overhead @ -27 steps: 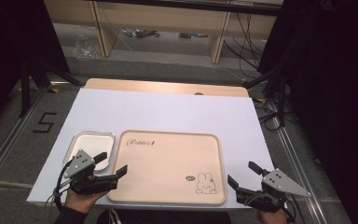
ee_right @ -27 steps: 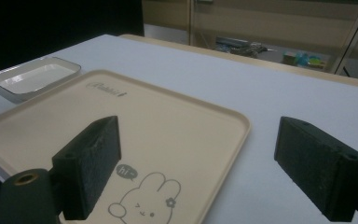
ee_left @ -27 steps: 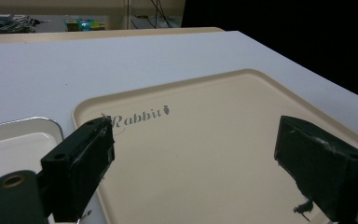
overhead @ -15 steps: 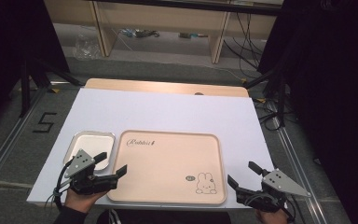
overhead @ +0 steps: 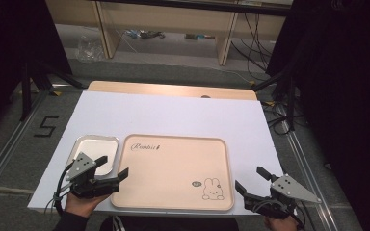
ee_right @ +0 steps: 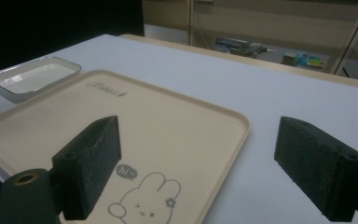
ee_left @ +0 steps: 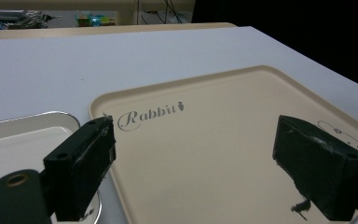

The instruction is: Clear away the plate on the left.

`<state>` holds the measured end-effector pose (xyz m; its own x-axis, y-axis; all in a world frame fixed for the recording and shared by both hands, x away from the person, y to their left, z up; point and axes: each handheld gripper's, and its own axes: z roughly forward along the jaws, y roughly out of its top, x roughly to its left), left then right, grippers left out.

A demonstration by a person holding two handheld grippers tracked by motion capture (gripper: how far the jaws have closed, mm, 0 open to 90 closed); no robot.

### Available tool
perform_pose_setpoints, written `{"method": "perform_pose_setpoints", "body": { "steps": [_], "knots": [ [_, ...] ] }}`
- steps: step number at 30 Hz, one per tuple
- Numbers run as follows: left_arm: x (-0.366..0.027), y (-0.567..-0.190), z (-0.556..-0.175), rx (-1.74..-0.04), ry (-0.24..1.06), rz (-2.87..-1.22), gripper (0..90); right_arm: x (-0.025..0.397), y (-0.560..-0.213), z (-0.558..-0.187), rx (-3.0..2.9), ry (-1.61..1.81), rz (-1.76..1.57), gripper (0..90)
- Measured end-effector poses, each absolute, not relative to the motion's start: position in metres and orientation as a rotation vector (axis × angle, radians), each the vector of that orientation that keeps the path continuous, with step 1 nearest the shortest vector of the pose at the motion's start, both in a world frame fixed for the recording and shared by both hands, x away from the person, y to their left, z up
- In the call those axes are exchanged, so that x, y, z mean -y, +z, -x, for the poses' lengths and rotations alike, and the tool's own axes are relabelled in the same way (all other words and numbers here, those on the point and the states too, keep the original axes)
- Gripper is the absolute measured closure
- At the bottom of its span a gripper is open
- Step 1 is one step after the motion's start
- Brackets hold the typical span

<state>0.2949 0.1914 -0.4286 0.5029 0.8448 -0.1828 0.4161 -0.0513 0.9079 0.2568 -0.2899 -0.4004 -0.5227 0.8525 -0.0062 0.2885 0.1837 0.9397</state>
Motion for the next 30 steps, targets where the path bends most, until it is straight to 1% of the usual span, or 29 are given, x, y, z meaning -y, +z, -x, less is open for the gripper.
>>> {"method": "perform_pose_setpoints", "body": {
  "steps": [5,13,17,30],
  "knots": [
    [-0.193,-0.429,-0.297,-1.103,0.516,-1.676,13.2,0.29,-0.4,-0.257,-1.919,1.339,-1.07,15.3],
    [-0.196,-0.429,-0.298,-1.123,0.513,-1.679,13.4,0.29,-0.4,-0.257,-1.916,1.335,-1.066,15.3],
    [-0.199,-0.429,-0.3,-1.121,0.518,-1.699,14.9,0.289,-0.4,-0.257,-1.926,1.338,-1.061,15.2],
    [-0.216,-0.43,-0.308,-1.185,0.553,-1.679,15.0,0.289,-0.401,-0.258,-1.931,1.343,-1.033,15.3]
  ]
}}
